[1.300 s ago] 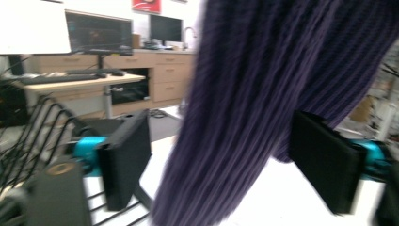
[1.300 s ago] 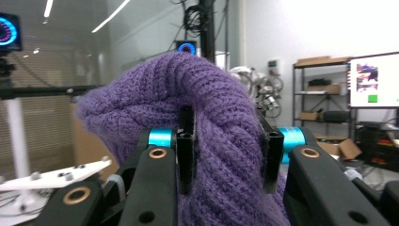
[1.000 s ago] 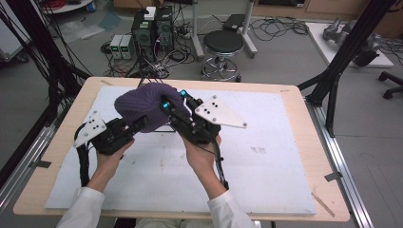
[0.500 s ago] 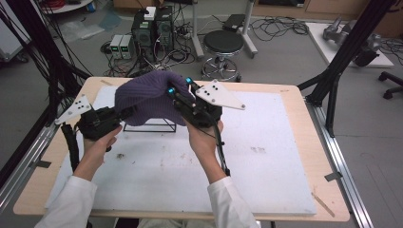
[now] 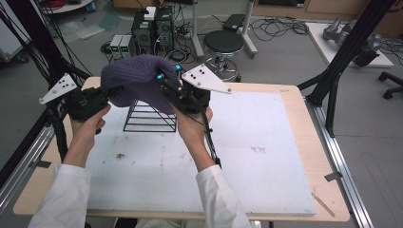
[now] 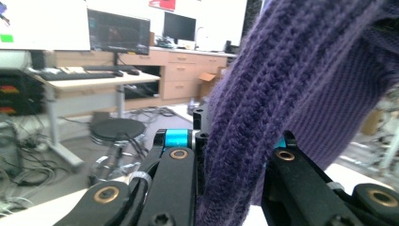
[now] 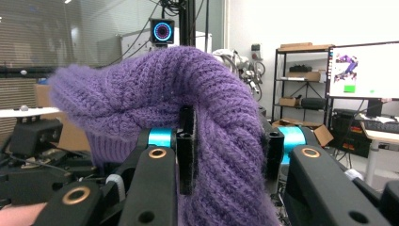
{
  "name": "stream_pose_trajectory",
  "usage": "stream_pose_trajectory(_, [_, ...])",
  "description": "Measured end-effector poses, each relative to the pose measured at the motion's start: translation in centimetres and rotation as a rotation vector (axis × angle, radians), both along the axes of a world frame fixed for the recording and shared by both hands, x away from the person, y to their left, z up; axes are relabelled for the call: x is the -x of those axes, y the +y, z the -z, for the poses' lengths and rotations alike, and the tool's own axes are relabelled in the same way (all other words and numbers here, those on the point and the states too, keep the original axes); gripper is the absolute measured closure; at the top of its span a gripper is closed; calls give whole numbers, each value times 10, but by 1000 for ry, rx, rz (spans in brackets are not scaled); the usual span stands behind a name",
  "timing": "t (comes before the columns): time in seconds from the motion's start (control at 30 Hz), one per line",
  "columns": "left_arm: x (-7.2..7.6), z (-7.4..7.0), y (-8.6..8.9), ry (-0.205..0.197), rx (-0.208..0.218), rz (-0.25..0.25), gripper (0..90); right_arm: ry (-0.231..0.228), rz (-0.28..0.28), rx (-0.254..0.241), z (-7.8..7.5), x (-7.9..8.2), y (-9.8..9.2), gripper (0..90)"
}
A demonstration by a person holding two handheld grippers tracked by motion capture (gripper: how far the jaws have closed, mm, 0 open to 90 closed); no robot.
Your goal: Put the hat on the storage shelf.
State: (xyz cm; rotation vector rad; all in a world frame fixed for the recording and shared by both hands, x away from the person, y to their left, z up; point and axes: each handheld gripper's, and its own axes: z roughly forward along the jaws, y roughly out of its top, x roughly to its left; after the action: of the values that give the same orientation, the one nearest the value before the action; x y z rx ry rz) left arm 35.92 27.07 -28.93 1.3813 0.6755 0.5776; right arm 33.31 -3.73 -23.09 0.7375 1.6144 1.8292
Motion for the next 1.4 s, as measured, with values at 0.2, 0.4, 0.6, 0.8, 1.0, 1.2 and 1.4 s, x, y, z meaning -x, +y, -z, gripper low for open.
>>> stream_pose_trajectory(0.2, [-11, -3, -3, -14, -45, -25, 812, 4, 15, -17, -2, -13, 3, 681])
stream_pose_trajectory(0.4, [-16, 5, -5, 24, -76, -23, 810, 46, 19, -9, 4, -24, 2, 680])
stream_pose_trajectory(0.6, [-17, 21, 0, 58, -72, -17, 810, 96, 4, 21, 9, -29, 7, 678])
stream_pose_trajectory(0.8, [-19, 33, 6, 105, -63, -18, 807, 134, 2, 65, 16, -33, 16, 675])
stream_pose_trajectory(1.0, [-20, 41, 10, 116, -64, -19, 806, 140, 11, 83, 20, -35, 23, 675])
stream_pose_trajectory(1.2, [-21, 45, 11, 123, -53, -15, 807, 144, 29, 88, 22, -34, 26, 675])
stream_pose_trajectory(1.4, [-22, 50, 10, 134, -72, -19, 806, 163, 41, 83, 31, -37, 25, 674])
